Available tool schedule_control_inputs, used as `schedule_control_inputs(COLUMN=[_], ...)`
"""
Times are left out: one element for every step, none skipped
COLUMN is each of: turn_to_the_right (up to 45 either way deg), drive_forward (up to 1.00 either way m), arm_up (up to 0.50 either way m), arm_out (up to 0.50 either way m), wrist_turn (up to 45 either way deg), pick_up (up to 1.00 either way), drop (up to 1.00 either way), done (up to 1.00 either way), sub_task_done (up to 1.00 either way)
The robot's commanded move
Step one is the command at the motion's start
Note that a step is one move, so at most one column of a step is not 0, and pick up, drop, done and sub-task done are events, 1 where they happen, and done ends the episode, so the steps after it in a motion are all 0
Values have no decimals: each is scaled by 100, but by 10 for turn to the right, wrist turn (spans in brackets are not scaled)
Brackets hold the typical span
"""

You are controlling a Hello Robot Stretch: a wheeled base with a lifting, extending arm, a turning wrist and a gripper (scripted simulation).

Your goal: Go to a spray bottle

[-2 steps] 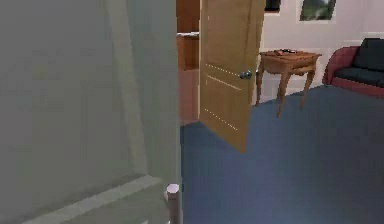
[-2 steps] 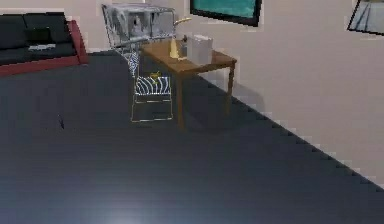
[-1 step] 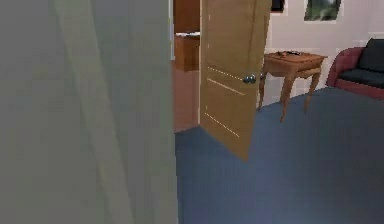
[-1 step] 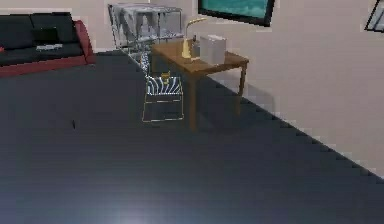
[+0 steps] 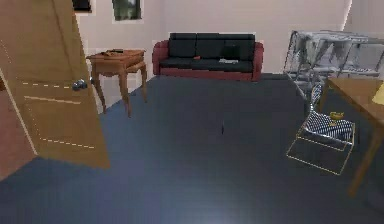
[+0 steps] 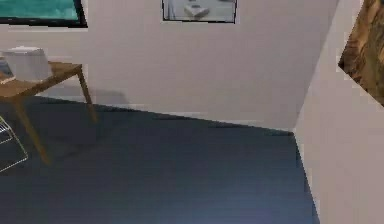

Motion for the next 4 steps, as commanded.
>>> schedule_control_inputs(turn_to_the_right=[450,360,0,-450], drive_forward=[0,0,20,0], arm_up=[0,0,0,0], arm_out=[0,0,0,0], wrist_turn=[0,0,0,0], pick_up=[0,0,0,0], drop=[0,0,0,0], done=[0,0,0,0], sub_task_done=[0,0,0,0])
